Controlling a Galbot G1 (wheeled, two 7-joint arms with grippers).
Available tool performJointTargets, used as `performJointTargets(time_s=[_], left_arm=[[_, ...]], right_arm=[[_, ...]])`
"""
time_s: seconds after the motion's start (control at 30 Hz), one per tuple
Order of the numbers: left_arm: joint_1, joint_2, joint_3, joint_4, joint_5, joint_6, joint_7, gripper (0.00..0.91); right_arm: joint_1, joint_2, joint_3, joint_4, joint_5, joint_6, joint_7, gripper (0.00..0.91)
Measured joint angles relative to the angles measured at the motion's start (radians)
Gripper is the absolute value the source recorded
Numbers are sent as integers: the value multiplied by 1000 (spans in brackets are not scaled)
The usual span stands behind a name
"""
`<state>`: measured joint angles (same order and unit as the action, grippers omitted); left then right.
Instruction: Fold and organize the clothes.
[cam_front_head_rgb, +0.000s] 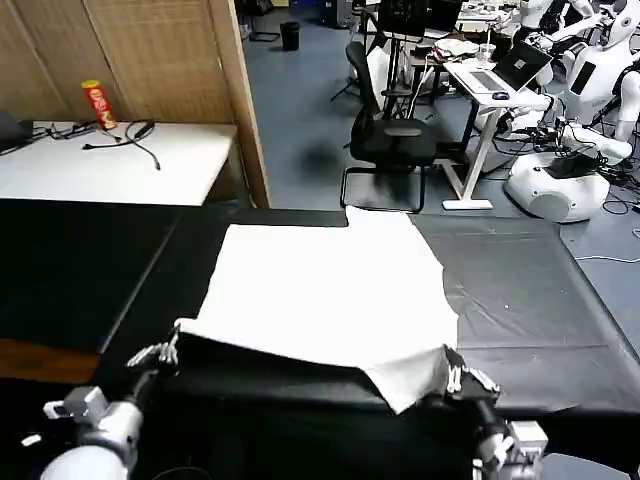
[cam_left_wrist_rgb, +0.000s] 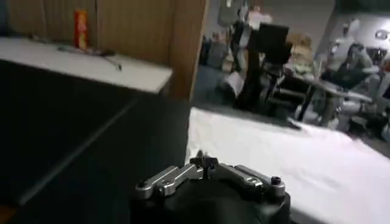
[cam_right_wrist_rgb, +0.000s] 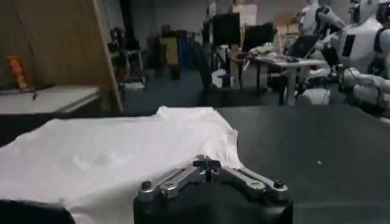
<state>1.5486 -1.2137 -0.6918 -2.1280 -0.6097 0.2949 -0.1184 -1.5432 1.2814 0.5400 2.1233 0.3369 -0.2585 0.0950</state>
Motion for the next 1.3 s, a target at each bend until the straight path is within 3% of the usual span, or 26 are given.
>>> performJointTargets(time_s=[0.63, 0.67, 0.7, 0.9, 1.0, 1.3], left_arm=[[-239, 23, 120, 236, 131, -13, 11, 0], [-250, 27, 123, 248, 136, -14, 13, 361], [-263, 32, 128, 261, 140, -14, 15, 878], [-296, 35, 136, 302, 150, 4, 31, 878], [-295, 34, 134, 305, 152, 11, 31, 878], [-237, 52, 113, 267, 95, 75, 60, 878]], right_arm=[[386, -96, -106, -339, 23, -17, -15, 29], [401, -97, -113, -356, 23, -19, -28, 137], [413, -98, -118, -369, 23, -22, -33, 878], [416, -125, -110, -367, 53, -83, -100, 878], [377, -148, -95, -315, 83, -104, -111, 878], [197, -190, -27, -150, 84, -160, -78, 878]])
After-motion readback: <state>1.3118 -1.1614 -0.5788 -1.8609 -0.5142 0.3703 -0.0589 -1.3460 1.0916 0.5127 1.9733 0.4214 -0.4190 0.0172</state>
